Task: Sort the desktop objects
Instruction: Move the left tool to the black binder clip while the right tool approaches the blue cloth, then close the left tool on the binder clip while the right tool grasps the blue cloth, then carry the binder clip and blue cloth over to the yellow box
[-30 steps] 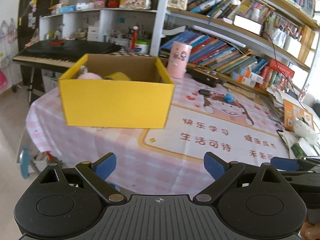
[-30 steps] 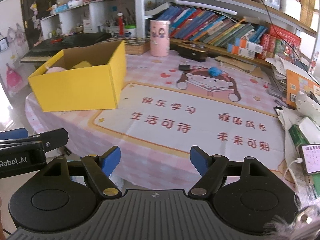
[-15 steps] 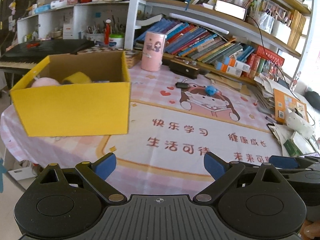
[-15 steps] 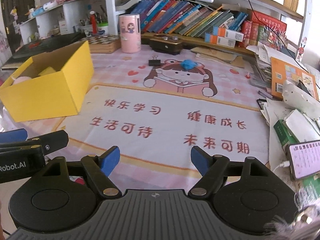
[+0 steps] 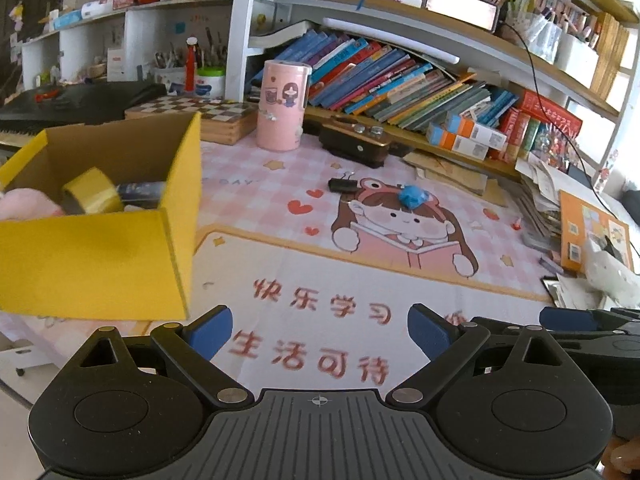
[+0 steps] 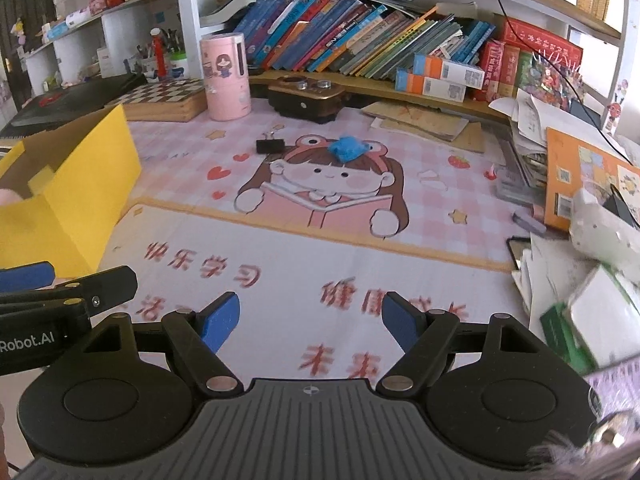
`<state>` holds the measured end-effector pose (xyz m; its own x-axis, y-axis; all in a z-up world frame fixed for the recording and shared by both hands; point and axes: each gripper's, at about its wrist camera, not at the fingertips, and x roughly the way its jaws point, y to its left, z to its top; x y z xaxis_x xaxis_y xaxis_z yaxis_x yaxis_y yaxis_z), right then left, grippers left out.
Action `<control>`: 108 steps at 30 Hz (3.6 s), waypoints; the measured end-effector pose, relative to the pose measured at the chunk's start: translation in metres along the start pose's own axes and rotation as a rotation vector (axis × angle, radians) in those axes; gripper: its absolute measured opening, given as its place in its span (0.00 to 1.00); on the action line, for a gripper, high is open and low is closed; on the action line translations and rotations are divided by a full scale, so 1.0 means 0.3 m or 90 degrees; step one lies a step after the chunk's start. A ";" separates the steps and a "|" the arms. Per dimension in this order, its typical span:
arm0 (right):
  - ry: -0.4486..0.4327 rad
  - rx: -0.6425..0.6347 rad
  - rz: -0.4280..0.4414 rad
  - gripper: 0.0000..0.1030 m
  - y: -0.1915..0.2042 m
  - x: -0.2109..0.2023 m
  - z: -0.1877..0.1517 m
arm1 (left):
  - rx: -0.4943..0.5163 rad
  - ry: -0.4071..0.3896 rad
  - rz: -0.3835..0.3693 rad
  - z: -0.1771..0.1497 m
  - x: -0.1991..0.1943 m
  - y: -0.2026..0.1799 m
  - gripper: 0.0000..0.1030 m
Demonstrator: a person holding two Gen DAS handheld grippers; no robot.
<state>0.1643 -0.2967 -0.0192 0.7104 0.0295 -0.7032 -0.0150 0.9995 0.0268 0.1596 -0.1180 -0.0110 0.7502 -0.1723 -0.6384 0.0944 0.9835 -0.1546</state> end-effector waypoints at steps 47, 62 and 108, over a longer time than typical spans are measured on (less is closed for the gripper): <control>-0.049 -0.151 0.141 0.72 -0.297 0.857 0.501 | -0.008 0.008 0.080 0.409 0.864 -0.193 0.87; -0.040 -0.142 0.167 0.35 -0.306 0.894 0.517 | 0.014 0.039 0.085 0.424 0.942 -0.183 0.37; -0.031 -0.060 0.177 0.33 -0.156 0.194 0.219 | -0.120 -0.044 -0.010 0.155 0.115 -0.010 0.37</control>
<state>0.2526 -0.3424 -0.0145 0.7027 0.3037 -0.6435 -0.2776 0.9497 0.1451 0.2155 -0.1243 0.0024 0.7936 -0.1769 -0.5822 -0.0133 0.9515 -0.3072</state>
